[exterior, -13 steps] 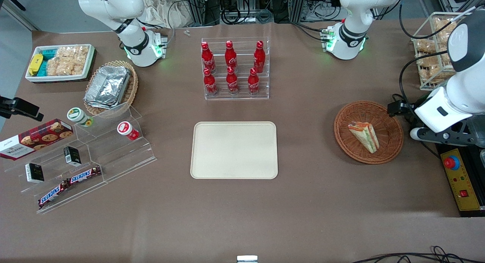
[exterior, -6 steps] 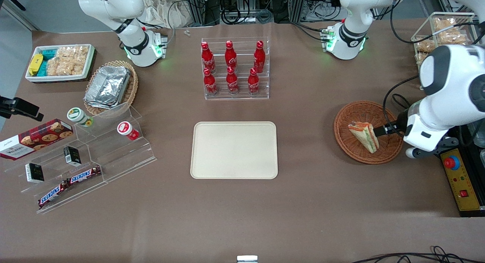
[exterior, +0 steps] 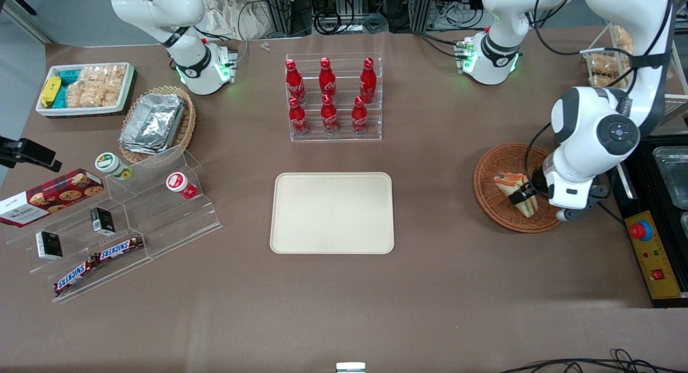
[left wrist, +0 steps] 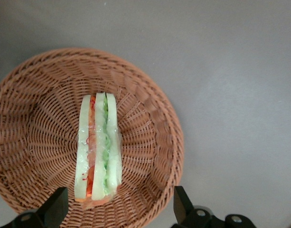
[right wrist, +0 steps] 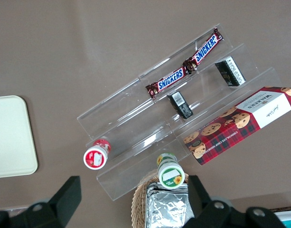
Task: Place sandwich from basket to tray
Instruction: 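Close the left gripper on the sandwich and lift it from the basket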
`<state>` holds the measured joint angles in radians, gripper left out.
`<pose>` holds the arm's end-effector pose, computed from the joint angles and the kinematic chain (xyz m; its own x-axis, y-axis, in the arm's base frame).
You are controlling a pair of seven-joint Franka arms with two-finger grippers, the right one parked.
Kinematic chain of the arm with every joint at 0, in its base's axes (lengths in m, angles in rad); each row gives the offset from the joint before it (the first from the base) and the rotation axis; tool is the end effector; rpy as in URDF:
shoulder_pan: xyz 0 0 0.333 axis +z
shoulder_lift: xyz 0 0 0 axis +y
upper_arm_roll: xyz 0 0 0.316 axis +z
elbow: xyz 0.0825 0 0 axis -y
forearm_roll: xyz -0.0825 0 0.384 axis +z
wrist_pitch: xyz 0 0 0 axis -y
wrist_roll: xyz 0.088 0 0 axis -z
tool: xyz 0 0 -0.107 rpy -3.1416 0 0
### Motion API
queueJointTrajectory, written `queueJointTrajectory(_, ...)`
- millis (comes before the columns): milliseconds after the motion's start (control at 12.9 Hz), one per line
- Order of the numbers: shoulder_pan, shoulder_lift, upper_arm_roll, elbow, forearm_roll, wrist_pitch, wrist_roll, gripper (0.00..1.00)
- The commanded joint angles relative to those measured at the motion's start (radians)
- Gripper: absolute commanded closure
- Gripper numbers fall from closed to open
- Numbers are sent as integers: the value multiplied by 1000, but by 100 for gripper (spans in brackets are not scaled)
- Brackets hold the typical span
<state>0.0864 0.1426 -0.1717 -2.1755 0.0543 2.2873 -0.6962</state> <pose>0.5472 -0.0448 0.3251 0.8385 0.5448 -0.0119 0.5443 -0.8384 -0.0303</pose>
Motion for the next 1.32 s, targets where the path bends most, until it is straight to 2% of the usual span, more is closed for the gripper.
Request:
queueJointTrajectory(0, 7, -6, -3, -32, 51, 21, -32, 0)
queueJointTrajectory(544, 21, 44, -3, -58, 55, 61, -37, 0)
queueJointTrajectory(700, 35, 51, -3, -61, 85, 61, -37, 0)
queueJointTrajectory(1089, 35, 115, -3, -61, 88, 113, -57, 1)
queueJointTrajectory(1167, 35, 126, -3, -59, 88, 122, -68, 20)
queueJointTrajectory(1244, 35, 127, -3, -59, 88, 123, -68, 58)
